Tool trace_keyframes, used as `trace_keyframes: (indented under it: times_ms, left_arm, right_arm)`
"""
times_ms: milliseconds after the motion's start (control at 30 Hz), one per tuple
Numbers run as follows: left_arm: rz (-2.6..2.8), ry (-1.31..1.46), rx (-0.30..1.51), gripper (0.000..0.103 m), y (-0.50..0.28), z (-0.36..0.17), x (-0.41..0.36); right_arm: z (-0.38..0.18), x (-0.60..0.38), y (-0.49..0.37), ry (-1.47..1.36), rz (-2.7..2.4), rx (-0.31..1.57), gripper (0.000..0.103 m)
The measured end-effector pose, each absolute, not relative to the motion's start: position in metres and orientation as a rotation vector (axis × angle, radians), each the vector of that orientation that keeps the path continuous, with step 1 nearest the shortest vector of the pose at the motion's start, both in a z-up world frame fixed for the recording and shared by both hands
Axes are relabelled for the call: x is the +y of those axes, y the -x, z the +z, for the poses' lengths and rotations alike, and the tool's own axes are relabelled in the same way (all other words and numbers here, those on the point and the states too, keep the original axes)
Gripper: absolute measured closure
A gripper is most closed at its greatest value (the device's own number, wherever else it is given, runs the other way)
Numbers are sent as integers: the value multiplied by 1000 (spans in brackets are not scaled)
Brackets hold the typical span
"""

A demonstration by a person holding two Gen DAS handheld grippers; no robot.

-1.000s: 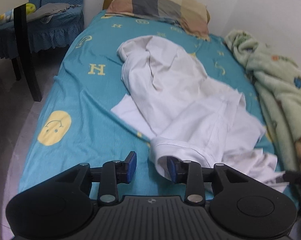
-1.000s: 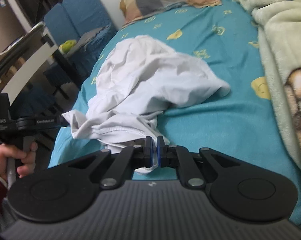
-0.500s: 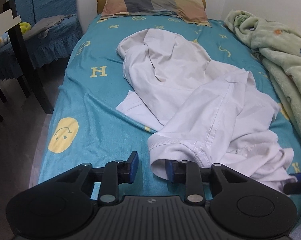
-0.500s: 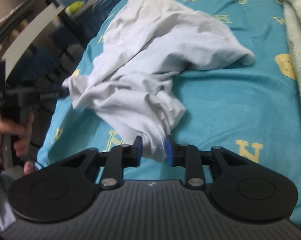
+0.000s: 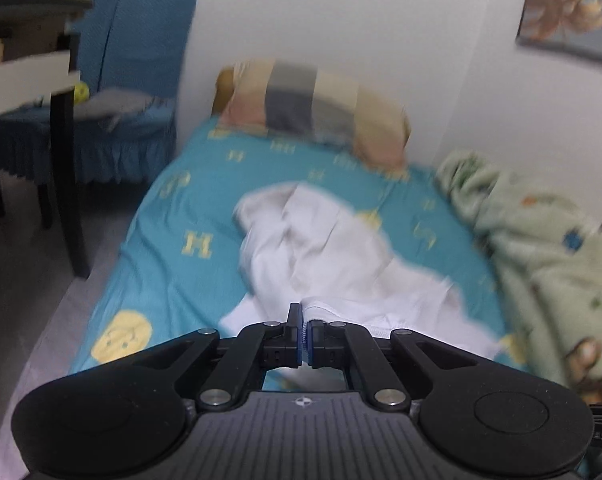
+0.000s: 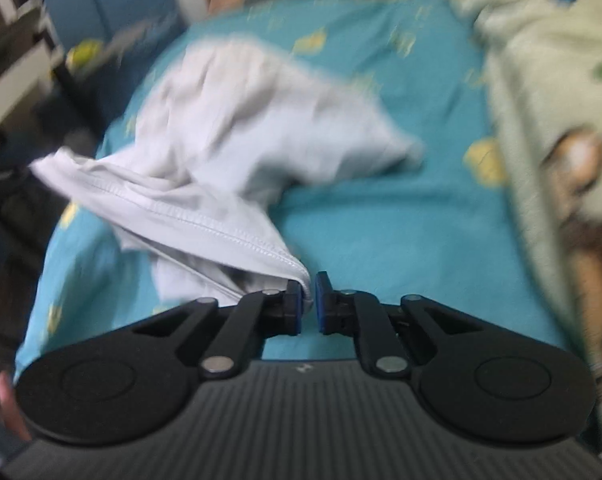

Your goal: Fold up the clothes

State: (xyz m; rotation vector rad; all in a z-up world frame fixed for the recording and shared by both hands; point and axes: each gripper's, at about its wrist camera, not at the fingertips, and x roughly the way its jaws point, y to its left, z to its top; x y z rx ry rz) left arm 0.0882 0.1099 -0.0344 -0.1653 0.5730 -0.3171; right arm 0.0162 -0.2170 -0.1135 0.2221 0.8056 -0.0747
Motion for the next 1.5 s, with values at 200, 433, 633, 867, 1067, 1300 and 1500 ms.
trace_keyframes:
  times_ms: [200, 433, 633, 867, 1067, 1300, 1500]
  left_arm:
    - [-357, 242, 312, 101, -33, 62, 107]
    - [-375, 220, 7, 101, 15, 214, 94]
    - [-360, 167, -159, 101, 61, 333, 88]
    - [-327, 79, -275, 100, 136, 427, 76]
    - [-316, 33, -301, 100, 184, 463, 68]
    - [-296, -11, -238, 100, 158, 436, 50]
    - [-250, -29, -129, 100, 47, 369, 41]
  right_arm:
    - [-16, -229, 9, -164, -110, 542, 96]
    - [140, -232, 35, -36, -79, 241, 96]
    - [268, -230, 76, 55, -48, 35, 96]
    - [357, -218, 128, 154, -72, -116, 96]
    - [393, -213, 156, 211, -97, -173, 96]
    - [370, -223, 119, 176, -106, -88, 96]
    - [316, -239, 32, 140, -113, 21, 96]
